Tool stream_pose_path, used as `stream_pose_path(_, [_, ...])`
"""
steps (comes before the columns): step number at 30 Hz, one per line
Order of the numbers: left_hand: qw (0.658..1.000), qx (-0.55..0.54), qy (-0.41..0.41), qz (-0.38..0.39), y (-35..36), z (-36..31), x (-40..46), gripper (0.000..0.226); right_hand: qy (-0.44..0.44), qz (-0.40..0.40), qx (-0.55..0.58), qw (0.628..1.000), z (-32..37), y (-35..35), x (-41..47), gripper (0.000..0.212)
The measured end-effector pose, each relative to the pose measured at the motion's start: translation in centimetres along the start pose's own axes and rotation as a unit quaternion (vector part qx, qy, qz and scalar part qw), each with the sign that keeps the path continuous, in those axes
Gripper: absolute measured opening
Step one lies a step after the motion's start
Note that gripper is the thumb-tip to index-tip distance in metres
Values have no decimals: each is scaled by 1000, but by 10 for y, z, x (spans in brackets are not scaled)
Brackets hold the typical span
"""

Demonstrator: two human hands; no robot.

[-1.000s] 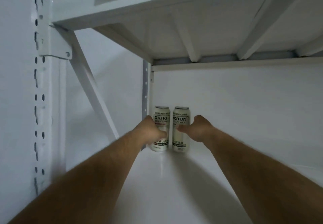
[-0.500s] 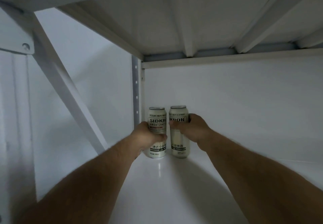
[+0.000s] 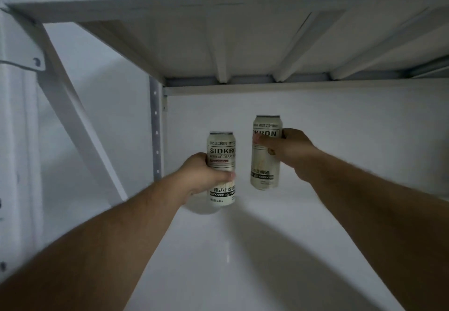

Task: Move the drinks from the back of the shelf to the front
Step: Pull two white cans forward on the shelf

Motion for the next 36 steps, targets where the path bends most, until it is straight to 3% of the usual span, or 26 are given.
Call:
stream_pose_path(12, [995, -39, 41, 77, 123, -73, -65, 30, 8, -73, -22, 997, -12, -150, -87, 35])
stream_pose_path(24, [991, -106, 35, 81, 260, -145, -142, 25, 23, -82, -62, 994, -35, -317, -163, 34])
stream_pose_path(36, [988, -114, 53, 89, 354, -192, -134, 24, 22, -106, -64, 992, -73, -408, -152, 31])
Point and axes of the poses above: each hand's wrist, its own x-axis towards the middle knuckle, its own y-axis out of the palm, z = x × y, the point moved 9 cm from there along x, towards the middle knuckle, and after that the axes turned 6 degrees about -x, right-handed, at the moved point
